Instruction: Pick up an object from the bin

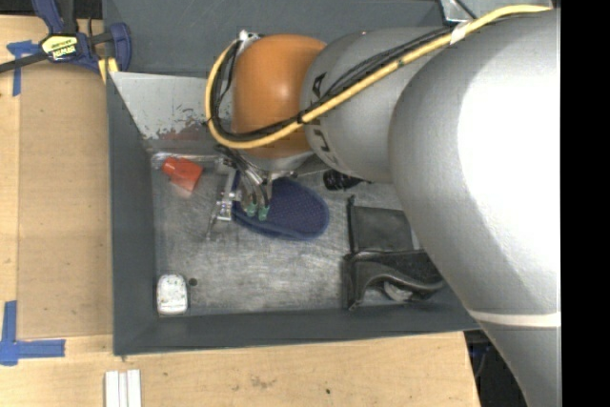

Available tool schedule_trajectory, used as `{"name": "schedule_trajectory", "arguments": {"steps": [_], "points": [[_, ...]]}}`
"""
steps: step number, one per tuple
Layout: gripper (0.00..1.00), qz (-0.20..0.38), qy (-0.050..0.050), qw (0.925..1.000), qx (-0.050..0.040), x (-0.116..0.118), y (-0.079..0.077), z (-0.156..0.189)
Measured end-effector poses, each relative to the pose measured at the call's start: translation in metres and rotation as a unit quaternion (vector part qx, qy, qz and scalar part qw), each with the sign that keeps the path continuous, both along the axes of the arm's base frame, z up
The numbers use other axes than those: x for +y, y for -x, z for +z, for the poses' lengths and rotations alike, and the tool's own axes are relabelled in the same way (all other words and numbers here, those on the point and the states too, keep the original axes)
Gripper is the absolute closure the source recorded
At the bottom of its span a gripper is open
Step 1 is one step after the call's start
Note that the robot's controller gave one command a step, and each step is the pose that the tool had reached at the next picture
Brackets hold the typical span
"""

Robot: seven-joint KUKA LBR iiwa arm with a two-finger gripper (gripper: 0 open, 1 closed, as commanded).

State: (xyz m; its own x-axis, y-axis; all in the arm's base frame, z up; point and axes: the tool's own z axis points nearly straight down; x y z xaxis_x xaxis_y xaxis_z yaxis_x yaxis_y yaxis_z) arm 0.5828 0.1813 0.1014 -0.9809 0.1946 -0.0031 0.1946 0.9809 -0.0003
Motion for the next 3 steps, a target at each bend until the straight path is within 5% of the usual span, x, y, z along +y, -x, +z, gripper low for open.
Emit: {"name": "schedule_trajectory", "arguments": {"steps": [1, 2, 3], "points": [[0.00, -0.026, 0.001, 0.9997, 0.0016, -0.064, 0.031, 0.002], [0.00, -0.052, -0.004, 0.9985, -0.0145, -0.152, 0.036, -0.025], [1.00, -0.052, -0.003, 0.9984, -0.0209, -0.152, 0.033, -0.021]]}}
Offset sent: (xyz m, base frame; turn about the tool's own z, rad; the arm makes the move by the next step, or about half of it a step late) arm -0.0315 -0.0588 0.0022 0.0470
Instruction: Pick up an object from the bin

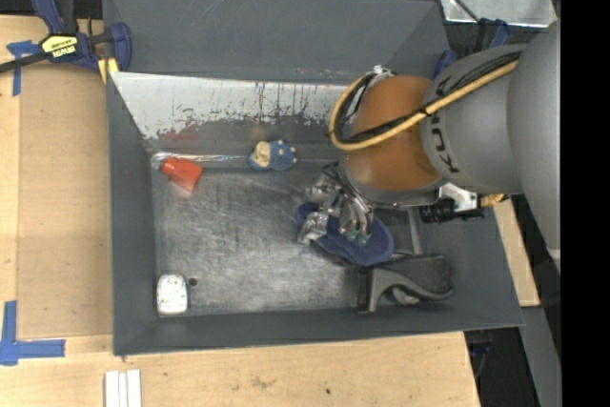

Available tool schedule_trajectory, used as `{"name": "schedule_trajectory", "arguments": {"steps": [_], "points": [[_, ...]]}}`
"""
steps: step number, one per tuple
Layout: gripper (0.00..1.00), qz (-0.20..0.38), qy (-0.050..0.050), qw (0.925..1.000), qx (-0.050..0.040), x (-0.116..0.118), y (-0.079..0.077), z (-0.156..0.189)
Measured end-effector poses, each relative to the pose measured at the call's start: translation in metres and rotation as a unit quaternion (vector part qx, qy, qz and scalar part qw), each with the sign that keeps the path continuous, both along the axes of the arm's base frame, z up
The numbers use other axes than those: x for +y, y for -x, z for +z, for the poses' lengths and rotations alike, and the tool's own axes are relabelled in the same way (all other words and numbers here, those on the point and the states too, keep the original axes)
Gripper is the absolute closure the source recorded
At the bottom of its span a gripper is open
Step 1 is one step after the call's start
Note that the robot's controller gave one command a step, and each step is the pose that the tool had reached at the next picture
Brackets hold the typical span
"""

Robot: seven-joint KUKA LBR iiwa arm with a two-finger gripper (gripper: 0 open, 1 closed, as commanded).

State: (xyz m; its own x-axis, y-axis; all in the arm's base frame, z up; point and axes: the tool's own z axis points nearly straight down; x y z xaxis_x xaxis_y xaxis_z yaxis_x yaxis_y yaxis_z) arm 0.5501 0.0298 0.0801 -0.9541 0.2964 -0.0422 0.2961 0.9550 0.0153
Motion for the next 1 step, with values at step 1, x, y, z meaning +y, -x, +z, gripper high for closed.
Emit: {"name": "schedule_trajectory", "arguments": {"steps": [1], "points": [[1.00, 0.141, 0.005, 0.9899, 0.0163, 0.0054, 0.0016, 0.1683]]}}
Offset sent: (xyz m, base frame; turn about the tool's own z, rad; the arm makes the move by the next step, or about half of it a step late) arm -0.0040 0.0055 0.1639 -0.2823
